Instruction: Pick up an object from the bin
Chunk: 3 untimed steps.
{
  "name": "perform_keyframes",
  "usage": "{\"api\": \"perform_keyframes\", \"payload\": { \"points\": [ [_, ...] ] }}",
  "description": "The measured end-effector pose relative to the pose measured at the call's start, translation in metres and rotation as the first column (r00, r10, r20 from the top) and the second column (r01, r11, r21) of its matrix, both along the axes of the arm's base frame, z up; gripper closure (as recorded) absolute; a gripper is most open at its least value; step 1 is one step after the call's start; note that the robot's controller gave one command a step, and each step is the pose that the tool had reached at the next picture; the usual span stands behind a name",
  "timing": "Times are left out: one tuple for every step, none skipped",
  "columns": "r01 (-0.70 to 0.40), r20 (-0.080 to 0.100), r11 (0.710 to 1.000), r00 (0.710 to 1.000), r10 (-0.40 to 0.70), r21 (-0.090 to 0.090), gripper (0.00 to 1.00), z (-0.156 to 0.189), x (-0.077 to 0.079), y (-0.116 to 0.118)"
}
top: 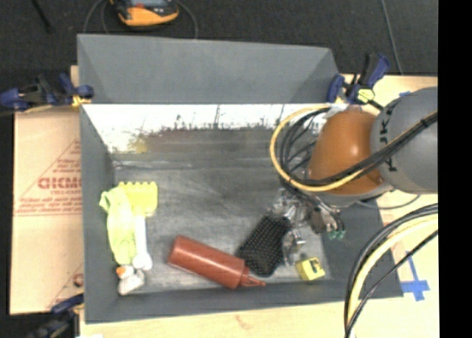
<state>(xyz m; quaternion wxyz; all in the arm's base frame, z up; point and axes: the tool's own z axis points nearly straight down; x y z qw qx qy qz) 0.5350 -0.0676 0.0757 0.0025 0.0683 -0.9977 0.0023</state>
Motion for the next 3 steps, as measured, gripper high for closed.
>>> {"api": "perform_keyframes", "payload": {
  "points": [
    [-0.001,0.001,1.000,1.000,0.001,0.000,1.00,0.000,0.000,0.000],
    [0.021,0.002,1.000,1.000,-0.021,0.004,1.00,0.050,0.007,0.000],
    [0.036,0.007,0.999,0.999,-0.036,0.004,1.00,0.168,0.020,-0.005]
  ]
}}
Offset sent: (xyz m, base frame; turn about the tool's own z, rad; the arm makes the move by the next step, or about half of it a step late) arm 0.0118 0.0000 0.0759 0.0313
